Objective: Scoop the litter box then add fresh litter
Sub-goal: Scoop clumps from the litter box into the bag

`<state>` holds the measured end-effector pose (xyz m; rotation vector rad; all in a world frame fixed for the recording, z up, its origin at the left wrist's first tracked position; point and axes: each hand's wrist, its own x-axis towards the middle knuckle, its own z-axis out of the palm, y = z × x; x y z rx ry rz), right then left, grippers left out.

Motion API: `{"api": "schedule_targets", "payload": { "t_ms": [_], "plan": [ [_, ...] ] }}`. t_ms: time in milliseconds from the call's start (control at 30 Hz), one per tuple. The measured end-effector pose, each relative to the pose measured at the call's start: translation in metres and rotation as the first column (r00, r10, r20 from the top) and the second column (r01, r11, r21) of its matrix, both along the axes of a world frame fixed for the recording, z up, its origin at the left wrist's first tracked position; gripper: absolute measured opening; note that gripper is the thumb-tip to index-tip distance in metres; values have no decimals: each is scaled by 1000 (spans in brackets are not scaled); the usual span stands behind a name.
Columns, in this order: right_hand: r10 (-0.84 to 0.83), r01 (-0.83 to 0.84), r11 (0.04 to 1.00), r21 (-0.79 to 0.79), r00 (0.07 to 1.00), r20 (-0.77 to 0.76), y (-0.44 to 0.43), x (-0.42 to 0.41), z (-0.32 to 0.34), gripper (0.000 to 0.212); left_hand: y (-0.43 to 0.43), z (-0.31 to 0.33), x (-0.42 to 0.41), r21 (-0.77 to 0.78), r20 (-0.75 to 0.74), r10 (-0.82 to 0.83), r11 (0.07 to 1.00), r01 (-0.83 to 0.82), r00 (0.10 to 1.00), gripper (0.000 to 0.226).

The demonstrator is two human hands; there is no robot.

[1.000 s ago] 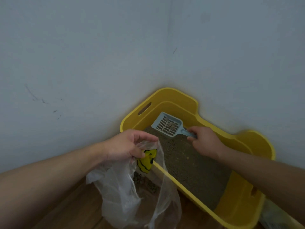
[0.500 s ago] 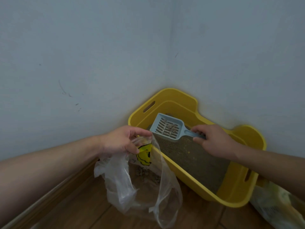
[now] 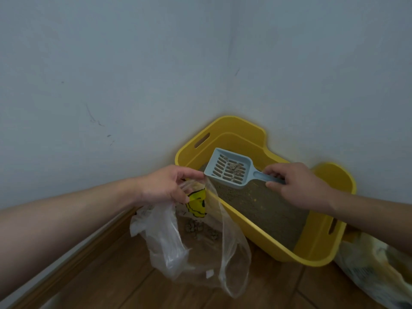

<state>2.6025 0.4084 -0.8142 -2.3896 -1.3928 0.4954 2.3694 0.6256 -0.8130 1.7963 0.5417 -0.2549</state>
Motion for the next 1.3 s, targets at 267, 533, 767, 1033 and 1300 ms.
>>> {"api": "schedule_targets", "payload": {
  "t_ms": [267,533,767,1033,1300],
  "plan": [
    [31,-28,999,46,999,-45,-12,-6,5,20,2,-2,-3,-8,16,10,1000,-10,1000,67],
    [212,-209,977,36,972,-98,-28,-26,14,15,6,-6,-7,-3,4,28,1000,-28,1000,74],
    [360,-368,928,-58,926,-117,-27,-41,12,16,6,-4,-13,-12,-20,33,999,-33,999,74],
    [407,-421,894,-154,906,-117,-8,-53,7,14,6,-4,-14,-41,-22,26,999,-27,999,78],
    [418,-435,881,-188,900,-126,10,-63,4,12,7,-6,-14,-58,-9,18,998,-19,1000,77]
  ]
}}
